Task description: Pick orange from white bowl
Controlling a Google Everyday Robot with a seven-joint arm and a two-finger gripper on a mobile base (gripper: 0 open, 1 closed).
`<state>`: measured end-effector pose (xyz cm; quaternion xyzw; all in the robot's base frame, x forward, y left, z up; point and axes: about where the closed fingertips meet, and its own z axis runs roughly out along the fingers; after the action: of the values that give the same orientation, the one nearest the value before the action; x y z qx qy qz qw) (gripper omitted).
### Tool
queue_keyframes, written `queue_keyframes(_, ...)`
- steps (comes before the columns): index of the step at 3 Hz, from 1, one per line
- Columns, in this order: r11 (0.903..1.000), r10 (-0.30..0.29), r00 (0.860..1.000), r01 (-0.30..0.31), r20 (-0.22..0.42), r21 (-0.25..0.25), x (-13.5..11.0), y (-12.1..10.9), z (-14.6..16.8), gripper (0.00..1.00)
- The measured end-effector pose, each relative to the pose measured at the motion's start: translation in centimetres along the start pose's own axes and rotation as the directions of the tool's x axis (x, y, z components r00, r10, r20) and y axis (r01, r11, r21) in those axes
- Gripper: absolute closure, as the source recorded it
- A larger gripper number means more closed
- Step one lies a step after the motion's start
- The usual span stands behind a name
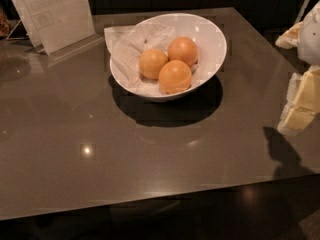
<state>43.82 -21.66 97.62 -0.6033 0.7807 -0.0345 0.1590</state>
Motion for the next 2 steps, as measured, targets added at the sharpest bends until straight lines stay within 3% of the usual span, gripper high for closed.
queue_keyframes(2, 0.9996, -0.026, 0.999, 0.025, 0.02, 0.013, -0.78, -0.61, -0.16, 0.0)
